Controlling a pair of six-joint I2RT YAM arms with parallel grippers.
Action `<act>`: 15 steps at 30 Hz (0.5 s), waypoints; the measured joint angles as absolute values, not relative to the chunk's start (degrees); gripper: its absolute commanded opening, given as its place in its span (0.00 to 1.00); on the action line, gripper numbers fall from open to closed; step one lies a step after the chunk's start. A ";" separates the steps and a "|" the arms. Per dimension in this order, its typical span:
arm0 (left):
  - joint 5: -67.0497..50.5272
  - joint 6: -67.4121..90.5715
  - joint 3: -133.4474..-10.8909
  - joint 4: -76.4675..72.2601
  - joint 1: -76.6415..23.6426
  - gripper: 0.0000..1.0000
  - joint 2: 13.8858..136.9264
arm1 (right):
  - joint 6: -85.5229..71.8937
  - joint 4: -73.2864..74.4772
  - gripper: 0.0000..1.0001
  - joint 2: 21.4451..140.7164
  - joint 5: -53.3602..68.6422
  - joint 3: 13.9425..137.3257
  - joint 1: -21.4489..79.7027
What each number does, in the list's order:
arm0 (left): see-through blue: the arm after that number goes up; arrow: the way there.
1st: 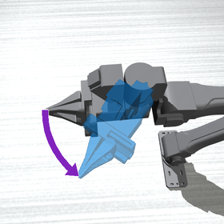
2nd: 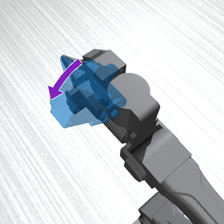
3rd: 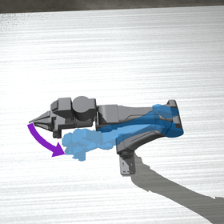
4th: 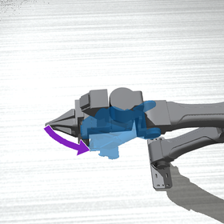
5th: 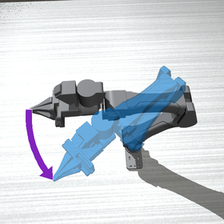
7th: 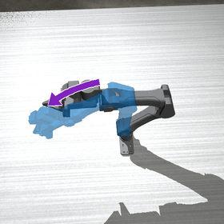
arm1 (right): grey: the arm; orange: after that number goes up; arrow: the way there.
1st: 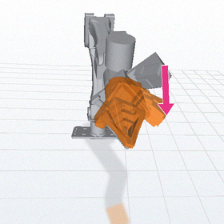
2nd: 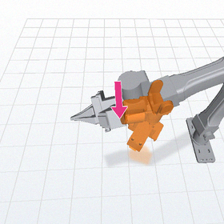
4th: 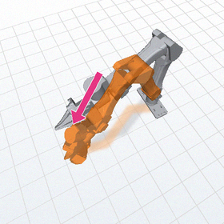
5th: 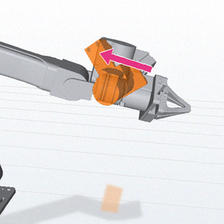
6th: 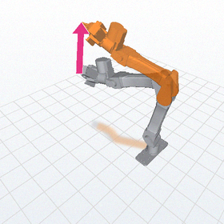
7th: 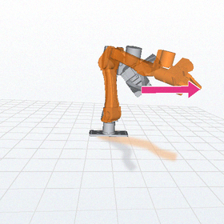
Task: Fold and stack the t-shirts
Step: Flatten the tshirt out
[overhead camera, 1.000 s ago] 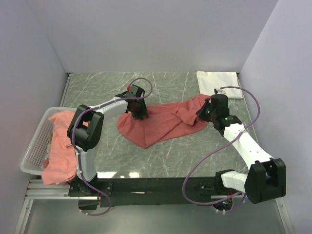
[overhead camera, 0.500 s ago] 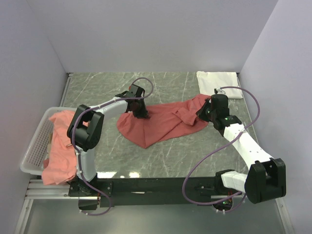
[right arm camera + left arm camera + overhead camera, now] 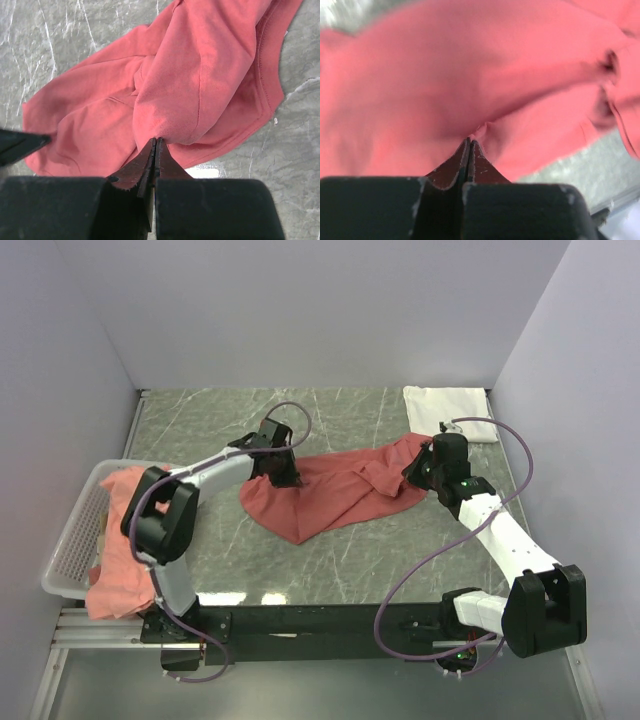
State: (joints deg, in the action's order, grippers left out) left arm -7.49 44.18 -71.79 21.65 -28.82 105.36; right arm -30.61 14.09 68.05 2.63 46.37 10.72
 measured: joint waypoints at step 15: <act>-10.17 47.55 -53.91 13.76 -42.74 0.01 91.90 | -30.61 12.91 0.00 67.96 2.63 44.49 10.72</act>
